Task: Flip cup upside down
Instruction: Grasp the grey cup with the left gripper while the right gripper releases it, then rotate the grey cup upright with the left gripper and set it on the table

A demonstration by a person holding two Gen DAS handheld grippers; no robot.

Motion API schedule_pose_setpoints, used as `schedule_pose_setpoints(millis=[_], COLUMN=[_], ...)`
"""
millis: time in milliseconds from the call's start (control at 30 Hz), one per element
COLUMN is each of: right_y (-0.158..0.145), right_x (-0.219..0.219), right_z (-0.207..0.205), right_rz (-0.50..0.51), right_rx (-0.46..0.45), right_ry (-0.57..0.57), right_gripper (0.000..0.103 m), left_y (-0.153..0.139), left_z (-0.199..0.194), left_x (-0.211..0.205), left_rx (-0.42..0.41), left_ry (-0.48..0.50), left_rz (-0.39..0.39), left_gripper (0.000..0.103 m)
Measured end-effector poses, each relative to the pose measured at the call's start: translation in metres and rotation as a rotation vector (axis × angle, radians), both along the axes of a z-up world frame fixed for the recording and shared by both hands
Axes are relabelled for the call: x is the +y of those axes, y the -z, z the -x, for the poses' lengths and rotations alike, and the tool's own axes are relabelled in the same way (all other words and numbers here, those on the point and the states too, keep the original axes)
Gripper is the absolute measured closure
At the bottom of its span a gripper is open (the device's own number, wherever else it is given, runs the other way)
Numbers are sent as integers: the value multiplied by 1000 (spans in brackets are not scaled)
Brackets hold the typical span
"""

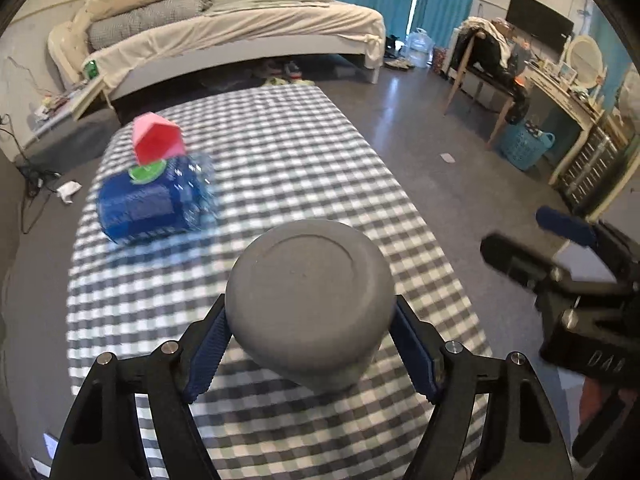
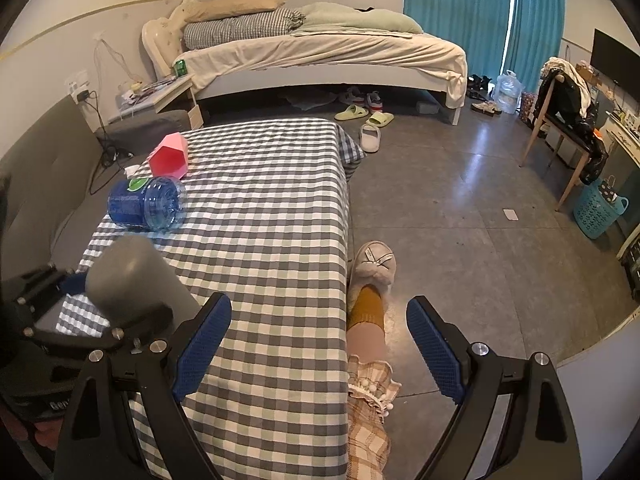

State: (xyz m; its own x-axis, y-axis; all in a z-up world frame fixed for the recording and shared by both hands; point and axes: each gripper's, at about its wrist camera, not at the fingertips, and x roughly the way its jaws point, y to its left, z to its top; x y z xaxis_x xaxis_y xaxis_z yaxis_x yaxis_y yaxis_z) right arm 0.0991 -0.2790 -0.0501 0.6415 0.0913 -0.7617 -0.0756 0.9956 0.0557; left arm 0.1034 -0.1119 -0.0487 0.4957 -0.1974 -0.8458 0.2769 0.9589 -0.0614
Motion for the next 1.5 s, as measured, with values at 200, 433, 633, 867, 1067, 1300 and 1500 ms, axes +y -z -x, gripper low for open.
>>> schedule_pose_setpoints(millis=[200,433,633,867,1067,1300,1500], right_y=[4,9,13,14,12,8,1], right_x=[-8,-10,-3,5,11,14,17], right_z=[6,10,7,4,3,4,9], right_rz=[0,2,15,32,51,56,50], right_rx=[-2,17,31,44,48,43,28], right_ry=[23,35,21,8,0,1,-2], right_gripper=[13,13,13,13,13,13,13], left_y=[20,41,42,45,47,51,54], left_z=[9,9,9,-10,-27,-29,-11], left_x=[-11,-7,-7,3,7,12,23], left_rx=[-4,22,-29,-50,-70,-39,-10], left_ry=[41,57,79,57,38,37,15], left_rz=[-21,-10,-20,-15,-20,-5,1], left_gripper=[22,30,30,30,30,23,21])
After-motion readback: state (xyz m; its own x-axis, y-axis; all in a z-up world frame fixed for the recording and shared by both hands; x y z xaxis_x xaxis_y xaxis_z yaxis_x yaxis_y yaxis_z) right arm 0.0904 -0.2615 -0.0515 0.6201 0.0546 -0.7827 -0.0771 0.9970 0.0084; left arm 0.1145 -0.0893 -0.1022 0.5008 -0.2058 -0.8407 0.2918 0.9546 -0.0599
